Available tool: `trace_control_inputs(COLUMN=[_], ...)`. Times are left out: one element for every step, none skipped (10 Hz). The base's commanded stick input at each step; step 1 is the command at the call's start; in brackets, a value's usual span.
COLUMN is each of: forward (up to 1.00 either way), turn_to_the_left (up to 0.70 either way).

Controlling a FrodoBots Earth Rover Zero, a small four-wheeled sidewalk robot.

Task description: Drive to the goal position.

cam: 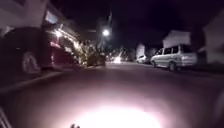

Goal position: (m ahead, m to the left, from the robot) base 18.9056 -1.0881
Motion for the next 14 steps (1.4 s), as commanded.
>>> trace_control_inputs(forward=[1.00, 1.00, 1.00, 1.00, 1.00, 1.00, 1.00, 1.00, 1.00, 1.00, 1.00, 1.00, 1.00, 1.00], turn_to_the_left=[0.00, 0.00, 0.00, 0.00, 0.00, 0.00, 0.00, 0.00, 0.00, 0.00, 0.00, 0.00, 0.00, 0.00])
